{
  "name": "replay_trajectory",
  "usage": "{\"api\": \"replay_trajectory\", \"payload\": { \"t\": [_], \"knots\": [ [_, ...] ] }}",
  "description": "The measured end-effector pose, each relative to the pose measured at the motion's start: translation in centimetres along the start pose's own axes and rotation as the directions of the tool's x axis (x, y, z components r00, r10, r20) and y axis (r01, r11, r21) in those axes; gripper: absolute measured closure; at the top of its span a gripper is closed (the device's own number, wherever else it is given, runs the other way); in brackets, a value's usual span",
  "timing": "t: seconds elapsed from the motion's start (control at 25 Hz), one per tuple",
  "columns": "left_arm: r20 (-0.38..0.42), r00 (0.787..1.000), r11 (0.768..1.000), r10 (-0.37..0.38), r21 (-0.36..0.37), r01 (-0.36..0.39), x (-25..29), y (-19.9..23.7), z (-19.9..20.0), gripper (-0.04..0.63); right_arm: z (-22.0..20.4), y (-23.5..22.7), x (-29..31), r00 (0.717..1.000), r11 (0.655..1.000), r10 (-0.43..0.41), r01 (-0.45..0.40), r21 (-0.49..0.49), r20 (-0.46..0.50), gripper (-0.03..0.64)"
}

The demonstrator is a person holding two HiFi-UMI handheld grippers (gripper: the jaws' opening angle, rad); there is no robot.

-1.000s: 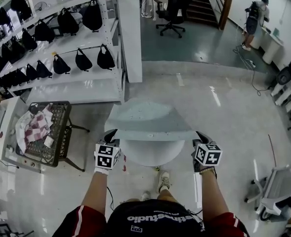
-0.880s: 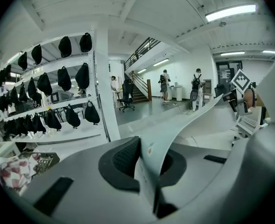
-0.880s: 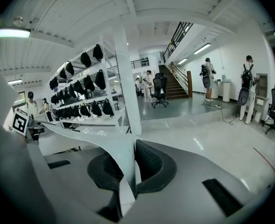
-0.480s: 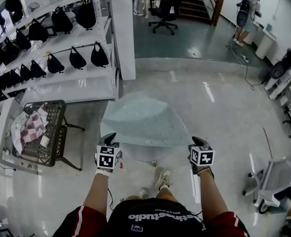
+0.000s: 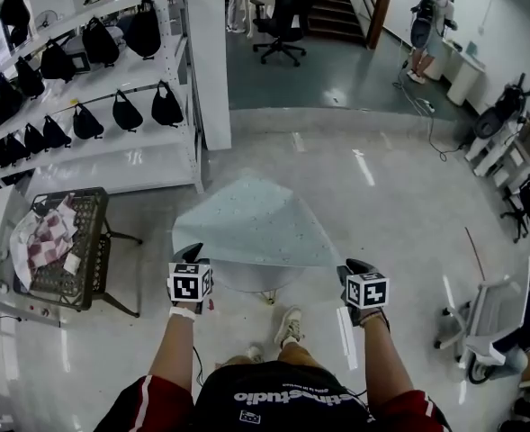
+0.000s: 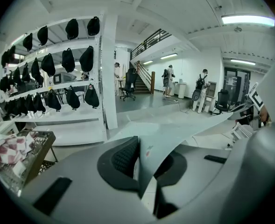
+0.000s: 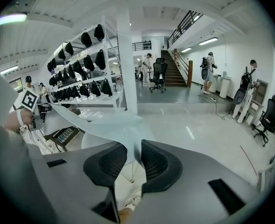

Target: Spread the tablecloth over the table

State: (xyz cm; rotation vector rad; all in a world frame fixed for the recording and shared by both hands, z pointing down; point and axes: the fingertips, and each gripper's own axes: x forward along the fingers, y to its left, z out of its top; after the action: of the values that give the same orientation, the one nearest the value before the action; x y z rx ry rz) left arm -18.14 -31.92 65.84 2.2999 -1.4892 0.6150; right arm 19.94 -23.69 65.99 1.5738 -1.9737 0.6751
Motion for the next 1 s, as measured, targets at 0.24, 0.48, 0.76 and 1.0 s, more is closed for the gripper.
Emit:
{"api": "replay_trajectory", "payload": {
  "t": [0.24, 0.48, 0.76, 1.0],
  "knots": [
    [-0.017, 0.999, 0.999, -0.039, -0.028, 0.038, -0.5, -0.6, -0.2, 0.535, -0.4, 0.1, -0.5, 1.000, 1.000, 0.007, -0.007, 0.022, 0.002, 0.582],
    [-0.039, 0.999, 1.000, -0.017, -0.016, 0.017, -1.4, -0.6, -0.9, 0.458, -0.6, 0.1, -0.6, 0.998, 0.997, 0.068, -0.068, 0.048, 0.006, 0.589],
    [-0.070, 0.997, 0.998, 0.045, -0.042, -0.048, -3.1, 0.2, -2.8, 0.396, -0.8, 0.7, -0.5, 0.993, 0.991, 0.116, -0.117, 0.068, 0.020, 0.589],
    [-0.066, 0.992, 0.988, 0.104, -0.109, -0.111, -6.7, 1.9, -4.4, 0.351, -1.5, 1.8, -0.3, 0.987, 0.985, 0.162, -0.163, 0.058, 0.021, 0.589]
  ]
}}
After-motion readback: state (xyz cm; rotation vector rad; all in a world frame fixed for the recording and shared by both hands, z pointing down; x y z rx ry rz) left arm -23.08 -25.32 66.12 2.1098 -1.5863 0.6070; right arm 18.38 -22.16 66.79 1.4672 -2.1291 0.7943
